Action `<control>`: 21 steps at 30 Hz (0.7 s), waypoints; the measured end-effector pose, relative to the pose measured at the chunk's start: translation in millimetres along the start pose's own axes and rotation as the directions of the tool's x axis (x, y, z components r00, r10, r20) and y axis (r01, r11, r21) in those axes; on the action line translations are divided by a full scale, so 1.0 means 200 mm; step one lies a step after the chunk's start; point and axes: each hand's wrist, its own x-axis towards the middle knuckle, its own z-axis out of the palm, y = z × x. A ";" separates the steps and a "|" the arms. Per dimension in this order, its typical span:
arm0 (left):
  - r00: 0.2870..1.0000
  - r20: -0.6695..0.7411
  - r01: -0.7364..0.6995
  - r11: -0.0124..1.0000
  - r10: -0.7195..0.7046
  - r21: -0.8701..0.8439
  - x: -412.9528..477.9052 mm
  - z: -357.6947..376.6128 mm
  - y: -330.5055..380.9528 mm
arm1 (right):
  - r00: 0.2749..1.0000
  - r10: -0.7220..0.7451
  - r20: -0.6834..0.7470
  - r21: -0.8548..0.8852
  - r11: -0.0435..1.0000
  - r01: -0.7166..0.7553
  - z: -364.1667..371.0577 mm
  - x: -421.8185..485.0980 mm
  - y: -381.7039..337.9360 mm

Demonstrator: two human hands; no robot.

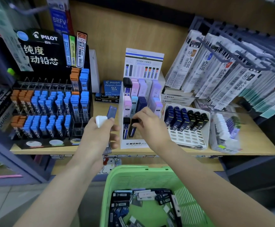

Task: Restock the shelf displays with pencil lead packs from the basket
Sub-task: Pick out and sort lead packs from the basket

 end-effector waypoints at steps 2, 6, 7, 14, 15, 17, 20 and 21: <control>1.000 0.003 0.007 1.000 -0.007 0.018 0.00 0.00 0.00 | 1.000 0.008 -0.020 -0.033 0.999 -0.008 0.01 0.00 -0.01; 0.999 0.038 -0.001 0.996 -0.002 0.086 -0.02 0.00 0.01 | 0.989 0.112 -0.099 0.171 0.981 -0.094 -0.02 -0.01 -0.04; 0.999 0.054 -0.006 0.993 0.000 0.121 -0.02 0.00 0.01 | 0.981 0.152 -0.117 0.300 0.947 -0.111 -0.06 -0.01 -0.06; 0.987 0.150 -0.110 0.939 0.063 0.326 -0.03 0.04 -0.03 | 0.974 0.123 0.190 0.773 0.593 -0.226 -0.26 -0.10 -0.13; 0.986 0.157 -0.105 0.945 0.058 0.310 -0.03 0.05 -0.03 | 0.977 0.126 0.174 0.787 0.579 -0.215 -0.27 -0.12 -0.12; 0.986 0.166 -0.072 0.961 0.028 0.265 -0.03 0.06 -0.04 | 0.979 0.162 0.124 0.817 0.543 -0.194 -0.30 -0.16 -0.10; 0.986 0.165 -0.031 0.980 -0.002 0.195 -0.02 0.09 -0.05 | 0.970 0.230 0.083 0.845 0.500 -0.191 -0.32 -0.22 -0.05; 0.987 0.162 -0.036 0.986 0.010 0.162 -0.02 0.10 -0.05 | 0.965 0.247 0.093 0.851 0.483 -0.205 -0.32 -0.24 -0.04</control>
